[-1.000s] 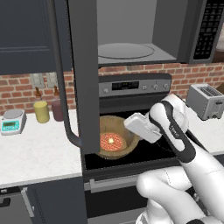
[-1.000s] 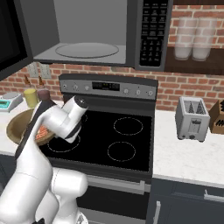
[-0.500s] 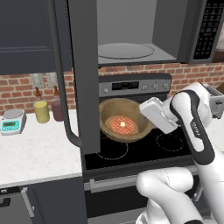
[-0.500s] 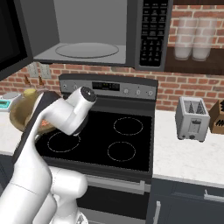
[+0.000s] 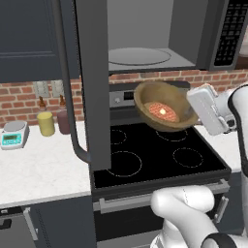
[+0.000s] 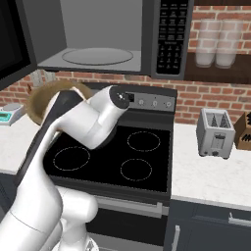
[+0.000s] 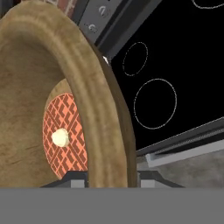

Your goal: Open the microwave, place the bowl with waffle inside the microwave, then close the microwave door and turn it on.

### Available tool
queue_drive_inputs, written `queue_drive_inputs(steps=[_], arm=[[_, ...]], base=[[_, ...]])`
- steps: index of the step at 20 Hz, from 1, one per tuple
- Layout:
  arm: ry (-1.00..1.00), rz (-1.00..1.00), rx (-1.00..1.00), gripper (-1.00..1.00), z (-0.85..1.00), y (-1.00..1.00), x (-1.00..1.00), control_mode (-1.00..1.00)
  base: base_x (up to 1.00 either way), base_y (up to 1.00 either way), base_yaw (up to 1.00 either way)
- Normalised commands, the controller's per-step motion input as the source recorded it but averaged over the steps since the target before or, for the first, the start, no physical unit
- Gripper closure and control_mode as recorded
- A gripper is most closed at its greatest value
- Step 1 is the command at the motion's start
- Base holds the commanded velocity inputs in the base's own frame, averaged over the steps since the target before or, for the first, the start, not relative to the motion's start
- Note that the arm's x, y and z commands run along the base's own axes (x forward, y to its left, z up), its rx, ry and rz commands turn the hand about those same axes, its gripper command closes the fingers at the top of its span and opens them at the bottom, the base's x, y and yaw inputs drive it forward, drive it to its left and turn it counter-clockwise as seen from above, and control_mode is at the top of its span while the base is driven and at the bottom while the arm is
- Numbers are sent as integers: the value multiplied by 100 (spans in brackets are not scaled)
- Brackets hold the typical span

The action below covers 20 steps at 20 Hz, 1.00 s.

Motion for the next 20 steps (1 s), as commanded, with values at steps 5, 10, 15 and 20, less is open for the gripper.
queue_drive_inputs(steps=[5,10,15,20], arm=[[0,-8,0,100,83,-35,-26,-100],[0,-4,0,100,86,-2,-12,-100],[0,-6,-2,100,61,2,7,-100],[0,-14,-5,100,16,17,72,-100]], base=[[0,0,0],[0,0,0],[0,0,0],[0,0,0]])
